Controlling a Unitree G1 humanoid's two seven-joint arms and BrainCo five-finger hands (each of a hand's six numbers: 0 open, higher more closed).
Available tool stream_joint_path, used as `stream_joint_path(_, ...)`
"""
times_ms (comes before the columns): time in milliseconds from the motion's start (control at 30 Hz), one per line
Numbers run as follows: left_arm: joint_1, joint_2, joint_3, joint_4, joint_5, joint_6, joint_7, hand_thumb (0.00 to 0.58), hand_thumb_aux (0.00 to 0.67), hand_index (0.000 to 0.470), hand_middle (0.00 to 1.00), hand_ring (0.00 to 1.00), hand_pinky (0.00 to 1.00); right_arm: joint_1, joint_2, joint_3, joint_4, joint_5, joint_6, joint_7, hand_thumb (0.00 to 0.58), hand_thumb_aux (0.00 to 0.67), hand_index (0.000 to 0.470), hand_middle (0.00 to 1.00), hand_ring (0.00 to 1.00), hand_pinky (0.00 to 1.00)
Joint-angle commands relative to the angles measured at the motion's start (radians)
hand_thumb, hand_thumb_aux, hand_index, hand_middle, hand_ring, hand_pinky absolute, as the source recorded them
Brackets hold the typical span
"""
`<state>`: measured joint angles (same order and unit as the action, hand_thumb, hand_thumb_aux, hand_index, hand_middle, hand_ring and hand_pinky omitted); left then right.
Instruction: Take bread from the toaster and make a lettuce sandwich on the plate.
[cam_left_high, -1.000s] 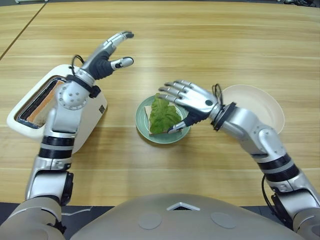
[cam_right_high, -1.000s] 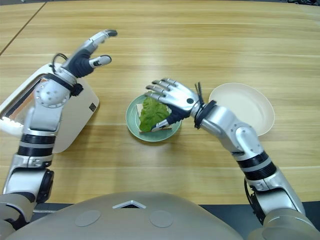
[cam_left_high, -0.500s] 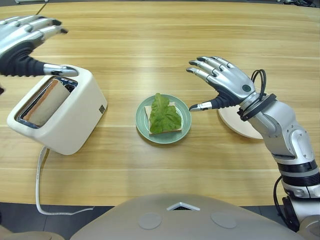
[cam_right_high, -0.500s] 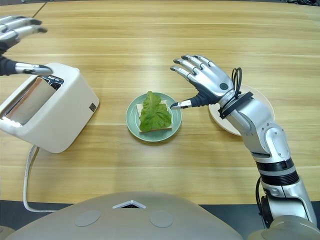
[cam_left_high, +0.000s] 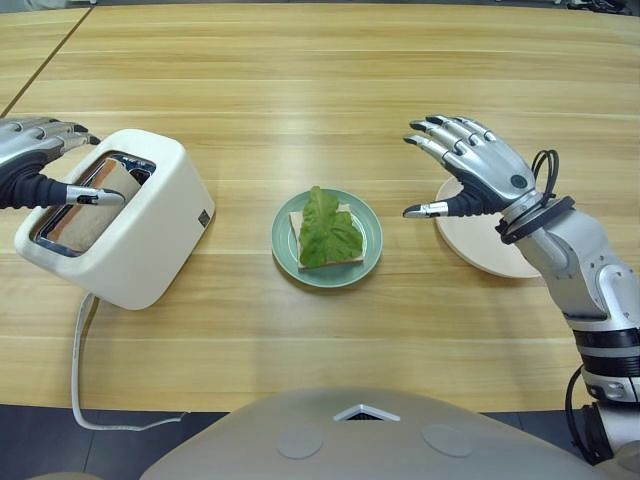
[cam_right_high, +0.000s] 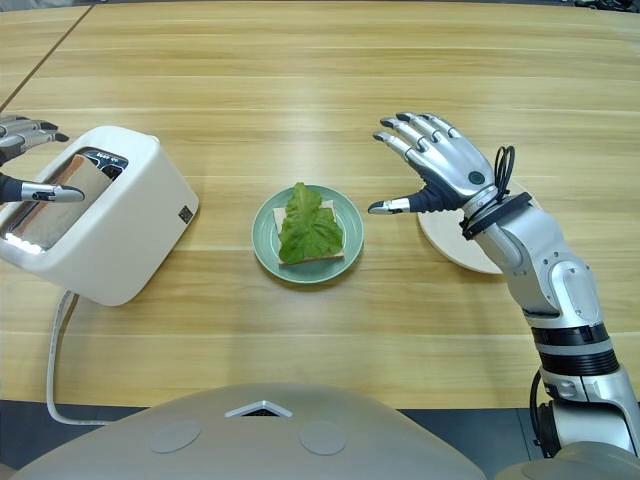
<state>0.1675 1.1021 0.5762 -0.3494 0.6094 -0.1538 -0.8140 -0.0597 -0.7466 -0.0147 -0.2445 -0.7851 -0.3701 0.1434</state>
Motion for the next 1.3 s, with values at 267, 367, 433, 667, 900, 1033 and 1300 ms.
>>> stream_joint_path(267,0.043,0.006,-0.089,-0.001,0.012,-0.001,-0.006,0.535,0.483,0.339,0.0,0.0,0.0,0.034,-0.022,-0.04,-0.004,0.028,-0.028,-0.012,0.0,0.0,0.0,0.0,0.0,0.0)
stream_joint_path(367,0.036,0.01,-0.094,0.009,0.005,-0.008,0.007,0.58,0.67,0.47,0.0,0.0,0.0,0.036,-0.021,-0.04,-0.001,0.025,-0.026,-0.014,0.0,0.0,0.0,0.0,0.0,0.0)
stream_joint_path(433,0.016,0.011,-0.096,0.02,0.0,-0.002,0.023,0.58,0.67,0.47,0.0,0.0,0.0,0.03,-0.018,-0.033,0.006,0.02,-0.025,-0.017,0.0,0.0,0.0,0.0,0.0,0.0)
stream_joint_path(667,-0.108,0.058,-0.136,0.111,-0.062,0.019,0.034,0.58,0.67,0.47,0.0,0.0,0.0,-0.002,-0.001,0.011,0.039,-0.006,-0.024,-0.028,0.0,0.0,0.0,0.0,0.0,0.0)
stream_joint_path(900,-0.452,0.183,-0.283,0.292,-0.361,-0.027,-0.108,0.58,0.67,0.47,0.0,0.0,0.0,-0.024,0.012,0.047,0.065,-0.027,-0.013,-0.042,0.0,0.0,0.0,0.0,0.0,0.0)
stream_joint_path(1033,-0.628,0.191,-0.388,0.421,-0.426,-0.047,-0.17,0.58,0.67,0.47,0.0,0.0,0.0,-0.055,0.022,0.078,0.095,-0.039,-0.011,-0.049,0.0,0.0,0.0,0.0,0.0,0.0)
stream_joint_path(1300,-0.993,0.042,-0.559,0.56,-0.504,-0.068,-0.231,0.58,0.67,0.47,0.0,0.0,0.0,-0.122,0.029,0.112,0.202,-0.037,-0.024,-0.088,0.0,0.0,0.0,0.0,0.0,0.0)
